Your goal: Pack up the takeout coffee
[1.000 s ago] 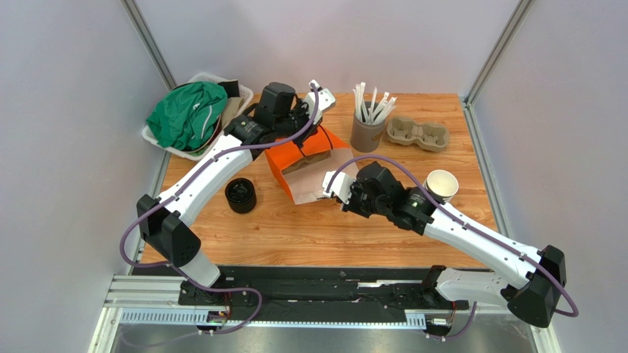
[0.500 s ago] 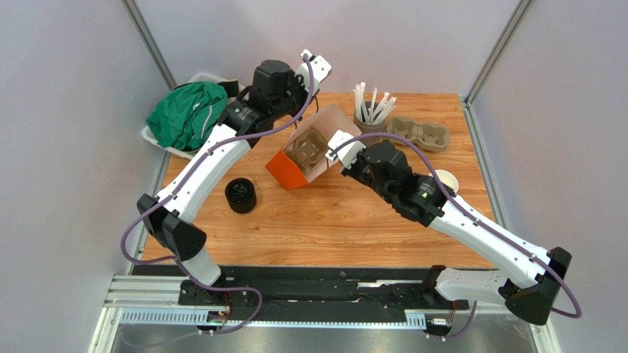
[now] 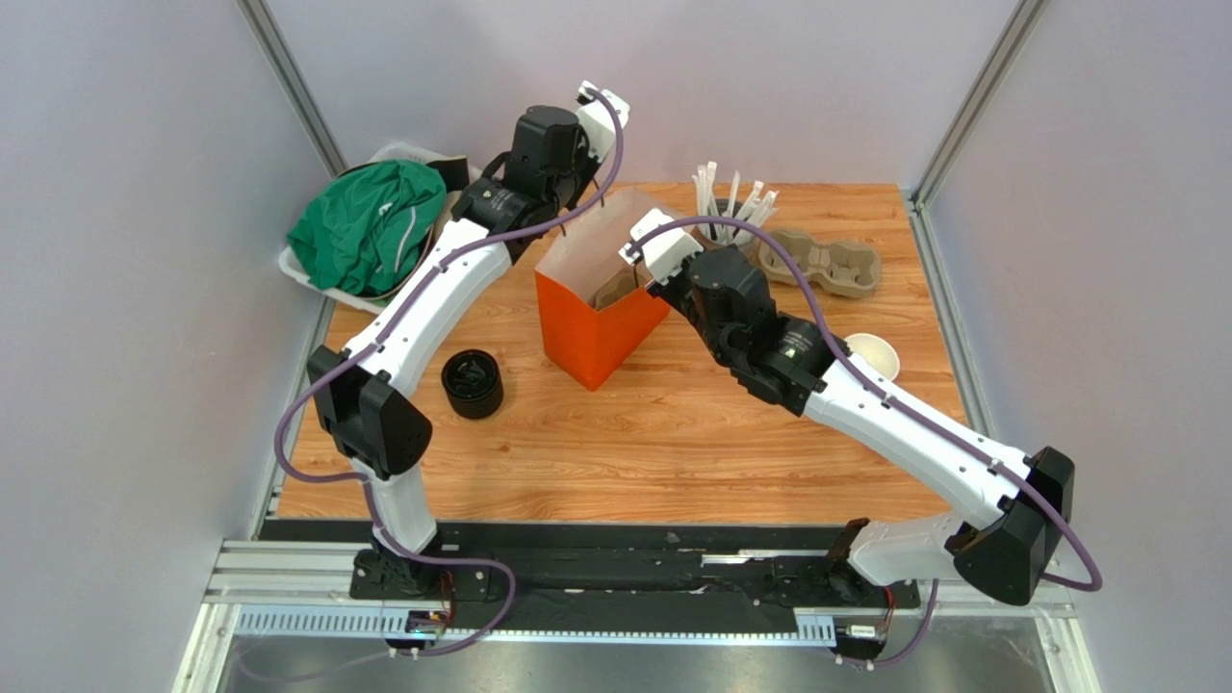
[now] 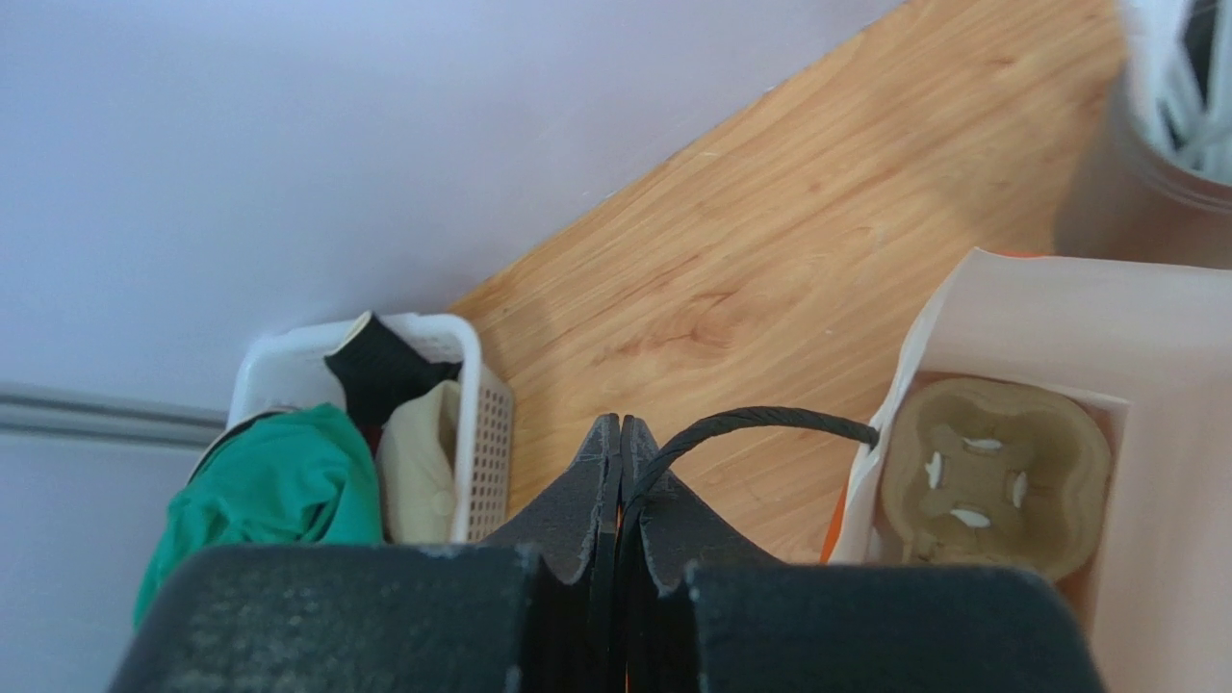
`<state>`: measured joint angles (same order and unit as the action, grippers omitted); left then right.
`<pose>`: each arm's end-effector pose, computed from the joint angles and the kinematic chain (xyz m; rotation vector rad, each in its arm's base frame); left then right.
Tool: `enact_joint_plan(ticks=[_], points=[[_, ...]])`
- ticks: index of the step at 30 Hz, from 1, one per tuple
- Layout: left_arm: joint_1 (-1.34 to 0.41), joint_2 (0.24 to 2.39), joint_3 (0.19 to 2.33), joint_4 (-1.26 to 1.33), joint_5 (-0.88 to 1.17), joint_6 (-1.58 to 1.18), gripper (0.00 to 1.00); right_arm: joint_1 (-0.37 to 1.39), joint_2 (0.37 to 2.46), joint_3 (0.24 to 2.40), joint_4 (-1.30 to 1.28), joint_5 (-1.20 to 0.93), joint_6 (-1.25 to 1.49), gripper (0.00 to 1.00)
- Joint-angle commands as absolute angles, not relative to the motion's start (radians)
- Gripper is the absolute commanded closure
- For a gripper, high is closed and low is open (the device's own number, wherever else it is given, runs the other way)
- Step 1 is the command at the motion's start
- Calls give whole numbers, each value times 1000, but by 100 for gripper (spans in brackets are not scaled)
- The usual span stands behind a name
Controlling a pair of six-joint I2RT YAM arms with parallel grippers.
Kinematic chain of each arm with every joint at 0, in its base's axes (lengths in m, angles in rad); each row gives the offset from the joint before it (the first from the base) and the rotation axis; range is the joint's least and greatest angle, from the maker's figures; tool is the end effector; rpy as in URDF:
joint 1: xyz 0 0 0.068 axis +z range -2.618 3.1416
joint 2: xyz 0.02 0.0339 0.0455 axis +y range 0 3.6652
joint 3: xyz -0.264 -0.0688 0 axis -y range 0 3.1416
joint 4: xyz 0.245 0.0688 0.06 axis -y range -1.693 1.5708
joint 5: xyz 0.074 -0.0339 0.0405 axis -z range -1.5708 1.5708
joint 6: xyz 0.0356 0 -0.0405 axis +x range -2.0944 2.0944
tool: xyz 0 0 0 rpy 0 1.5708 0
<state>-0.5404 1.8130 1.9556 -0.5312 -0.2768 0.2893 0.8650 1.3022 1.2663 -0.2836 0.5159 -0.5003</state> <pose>0.3630 -0.2064 0.4230 0.6149 1.8455 0.1049 0.2057 0.2143 0.3862 -0.8796 1.6320 -0.2339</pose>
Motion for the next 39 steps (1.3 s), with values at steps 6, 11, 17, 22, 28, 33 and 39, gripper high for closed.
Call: enact_joint_plan(ticks=[6,11,17,22,28,33,39], points=[[-474,1858,2082,-459,-428,255,98,812,1299,1353,-181,561,-448,54],[-434,1907,2155,-459,-411,268,98,795,1286,1382,-210,555,-426,32],[-387,1999,2218,-431,-405,307,97,790,1258,1359,-221,548,-405,30],[-364,2036,2270,-446,-382,292,96,778,1255,1353,-221,551,-402,30],[-364,2043,2313,-468,-376,287,95,775,1256,1356,-229,545,-380,29],[-351,2048,2287,-442,-436,319,89,769,1247,1341,-227,540,-380,28],[-316,2066,2301,-449,-482,298,81,755,1243,1336,-227,534,-376,28]])
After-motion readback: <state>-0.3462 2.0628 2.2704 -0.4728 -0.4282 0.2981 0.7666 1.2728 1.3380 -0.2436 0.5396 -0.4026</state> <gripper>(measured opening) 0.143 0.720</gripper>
